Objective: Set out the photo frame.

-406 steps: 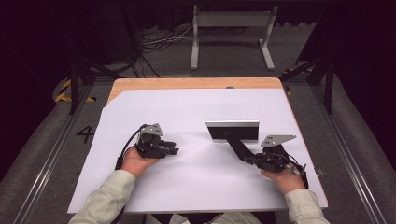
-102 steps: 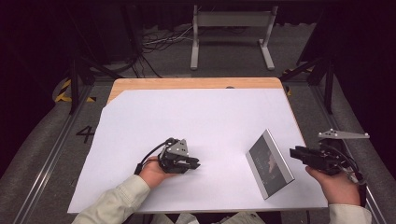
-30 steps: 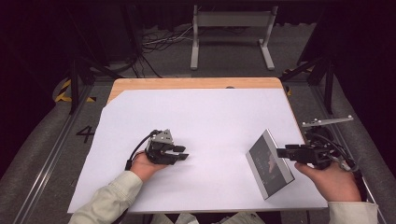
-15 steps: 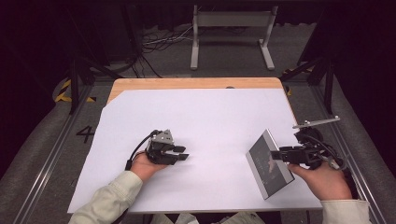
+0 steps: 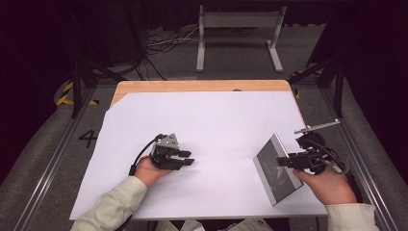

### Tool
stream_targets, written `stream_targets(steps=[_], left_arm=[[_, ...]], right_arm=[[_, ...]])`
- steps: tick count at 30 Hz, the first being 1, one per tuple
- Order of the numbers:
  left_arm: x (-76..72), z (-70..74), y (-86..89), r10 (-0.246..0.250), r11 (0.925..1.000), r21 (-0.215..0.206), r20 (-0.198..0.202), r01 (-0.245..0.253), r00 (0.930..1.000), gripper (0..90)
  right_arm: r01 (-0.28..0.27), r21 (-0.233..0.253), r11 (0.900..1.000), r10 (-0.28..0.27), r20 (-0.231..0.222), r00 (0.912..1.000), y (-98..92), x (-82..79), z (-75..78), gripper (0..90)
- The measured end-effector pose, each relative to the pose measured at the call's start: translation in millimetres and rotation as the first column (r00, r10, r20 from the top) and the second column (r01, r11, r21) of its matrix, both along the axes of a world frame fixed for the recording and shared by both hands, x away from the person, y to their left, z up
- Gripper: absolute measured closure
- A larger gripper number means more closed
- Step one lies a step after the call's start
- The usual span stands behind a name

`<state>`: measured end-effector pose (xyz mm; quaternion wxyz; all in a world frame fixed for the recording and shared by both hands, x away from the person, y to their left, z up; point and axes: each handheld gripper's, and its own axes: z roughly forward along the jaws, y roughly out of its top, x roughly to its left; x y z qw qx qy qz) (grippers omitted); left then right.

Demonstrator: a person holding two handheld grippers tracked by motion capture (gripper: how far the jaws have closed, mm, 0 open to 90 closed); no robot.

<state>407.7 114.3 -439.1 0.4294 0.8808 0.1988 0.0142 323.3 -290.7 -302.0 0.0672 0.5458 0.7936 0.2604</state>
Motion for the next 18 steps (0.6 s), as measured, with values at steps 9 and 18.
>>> stream_targets(steps=[9, 18], left_arm=[[0.0, -0.2, -0.2, 0.0, 1.0, 0.0, -0.002, 0.0, 1.0, 64.0], [-0.9, 0.6, 2.0, 0.004, 1.0, -0.003, -0.002, -0.004, 1.0, 64.0]], right_arm=[[-0.007, -0.036, 0.999, 0.006, -0.007, 1.0, 4.3, 0.5, 0.6, 75.5], [-0.006, -0.063, 0.998, 0.006, -0.004, 1.0, 6.5, 0.9, 2.6, 81.3]])
